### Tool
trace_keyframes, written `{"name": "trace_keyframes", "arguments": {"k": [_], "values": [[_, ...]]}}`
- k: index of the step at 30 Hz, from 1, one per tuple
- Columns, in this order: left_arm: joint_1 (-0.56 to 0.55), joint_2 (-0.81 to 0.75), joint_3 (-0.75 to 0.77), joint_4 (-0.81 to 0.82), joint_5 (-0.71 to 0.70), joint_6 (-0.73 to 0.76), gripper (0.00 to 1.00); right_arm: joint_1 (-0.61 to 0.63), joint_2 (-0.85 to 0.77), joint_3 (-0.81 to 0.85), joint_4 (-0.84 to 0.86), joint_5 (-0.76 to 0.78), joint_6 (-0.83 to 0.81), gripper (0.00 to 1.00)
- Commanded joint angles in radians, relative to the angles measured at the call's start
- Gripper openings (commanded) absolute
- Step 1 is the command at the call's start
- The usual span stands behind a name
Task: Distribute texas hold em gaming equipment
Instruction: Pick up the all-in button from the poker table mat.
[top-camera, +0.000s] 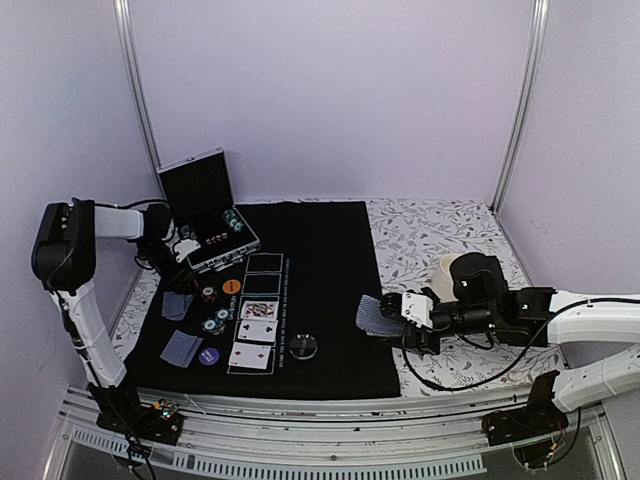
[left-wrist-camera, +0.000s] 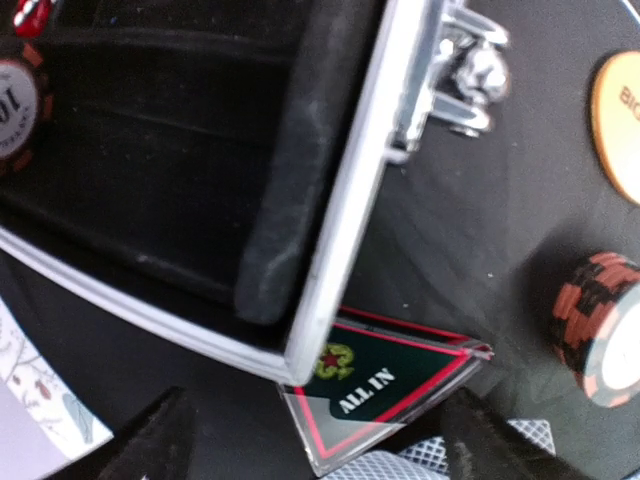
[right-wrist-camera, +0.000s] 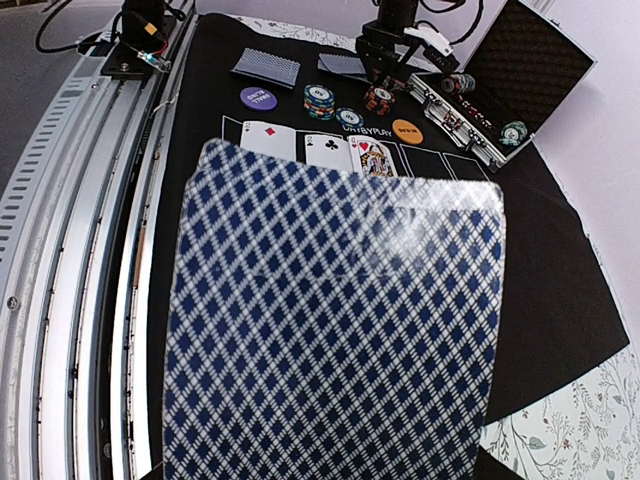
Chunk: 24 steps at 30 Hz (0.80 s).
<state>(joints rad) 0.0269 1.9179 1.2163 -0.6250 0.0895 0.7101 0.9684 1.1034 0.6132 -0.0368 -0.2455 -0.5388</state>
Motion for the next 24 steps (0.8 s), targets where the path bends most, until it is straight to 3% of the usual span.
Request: {"name": "trace_keyframes", "arguments": {"k": [1,7,12,15,24], "values": [[-0.014,0.024,0.006,-0.016,0.013,-0.015,0.9,-0.003,-0.019,-0.005,0.02,-0.003,-0.001,0.56],[-0.041,-0.006,-0.021,0.049,0.015,-0.116,0.92,-0.002,-0.027,-0.005,0.018,-0.001,0.0,0.56],[-0.041,-0.017,-0.033,0.015,0.098,-0.155,0.98,-0.003,-0.025,-0.005,0.017,-0.003,-0.001,0.56],[-0.042,0.013,-0.018,0.02,0.061,-0.203,0.98,-0.003,-0.027,-0.005,0.018,-0.002,-0.001,0.56],[-0.045,0.109,-0.007,0.031,-0.069,-0.244,0.86,-0.002,-0.038,-0.006,0.013,-0.002,0.002,0.56]]}}
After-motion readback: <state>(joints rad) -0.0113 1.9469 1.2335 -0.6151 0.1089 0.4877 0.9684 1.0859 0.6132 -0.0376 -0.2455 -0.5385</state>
